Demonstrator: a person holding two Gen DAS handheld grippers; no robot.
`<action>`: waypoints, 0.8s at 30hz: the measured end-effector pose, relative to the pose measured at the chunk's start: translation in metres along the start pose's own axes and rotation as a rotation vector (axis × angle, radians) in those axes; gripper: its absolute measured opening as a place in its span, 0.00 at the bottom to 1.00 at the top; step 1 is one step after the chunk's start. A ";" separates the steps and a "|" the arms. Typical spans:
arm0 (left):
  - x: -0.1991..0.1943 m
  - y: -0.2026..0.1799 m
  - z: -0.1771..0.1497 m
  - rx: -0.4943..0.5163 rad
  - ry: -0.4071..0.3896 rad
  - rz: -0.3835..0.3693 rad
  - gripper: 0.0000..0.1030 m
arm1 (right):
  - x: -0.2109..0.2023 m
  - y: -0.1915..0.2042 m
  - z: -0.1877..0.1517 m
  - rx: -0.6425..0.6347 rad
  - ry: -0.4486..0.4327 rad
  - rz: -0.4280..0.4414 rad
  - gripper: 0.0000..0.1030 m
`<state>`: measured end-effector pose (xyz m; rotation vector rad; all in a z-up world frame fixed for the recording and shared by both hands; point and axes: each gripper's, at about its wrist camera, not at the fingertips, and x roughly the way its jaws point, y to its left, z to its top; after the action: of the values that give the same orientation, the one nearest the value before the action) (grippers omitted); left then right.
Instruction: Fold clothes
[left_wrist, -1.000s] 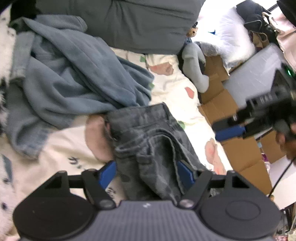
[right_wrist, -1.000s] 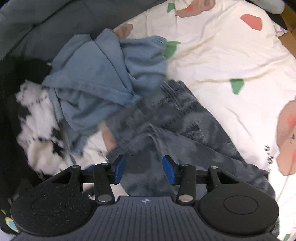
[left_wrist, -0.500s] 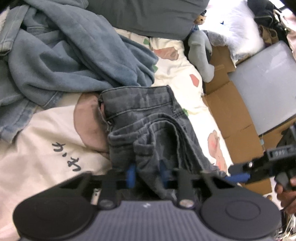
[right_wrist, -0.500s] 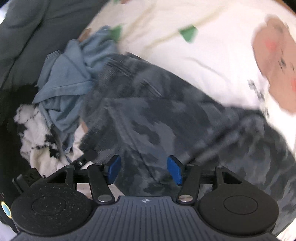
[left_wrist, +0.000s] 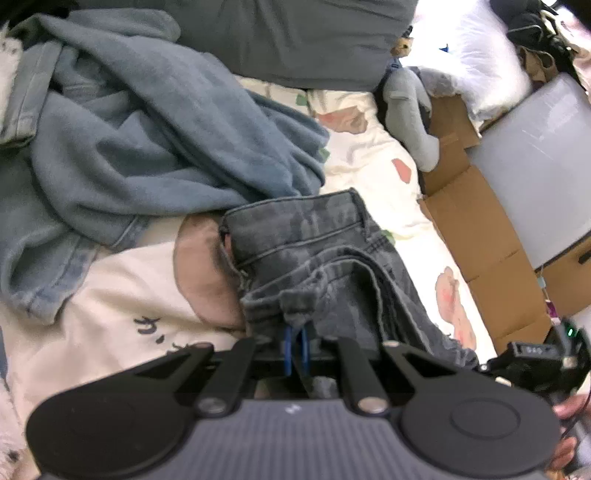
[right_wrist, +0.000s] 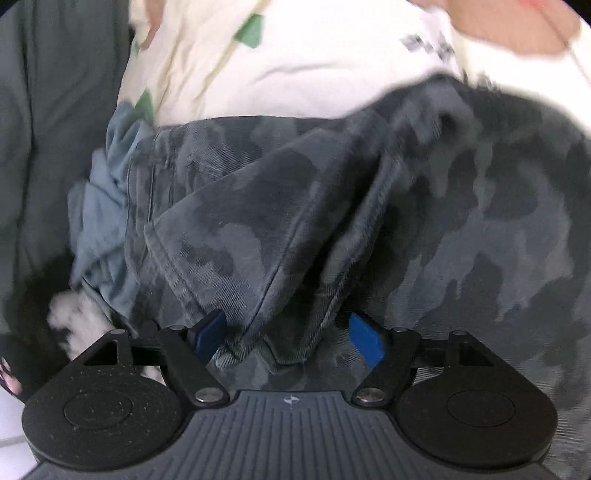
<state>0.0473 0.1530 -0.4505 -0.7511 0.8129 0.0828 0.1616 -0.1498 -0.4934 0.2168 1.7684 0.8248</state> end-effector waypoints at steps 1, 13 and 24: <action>0.000 0.001 0.000 -0.002 -0.001 -0.003 0.06 | 0.003 -0.005 -0.001 0.027 -0.016 0.019 0.76; -0.003 0.001 -0.001 0.007 -0.020 -0.010 0.06 | -0.010 0.005 0.012 0.059 -0.073 0.159 0.11; -0.005 0.002 0.000 0.018 -0.023 -0.009 0.06 | -0.042 0.050 0.065 0.042 -0.216 0.223 0.11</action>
<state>0.0428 0.1558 -0.4485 -0.7351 0.7871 0.0760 0.2228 -0.1081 -0.4388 0.5193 1.5763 0.8880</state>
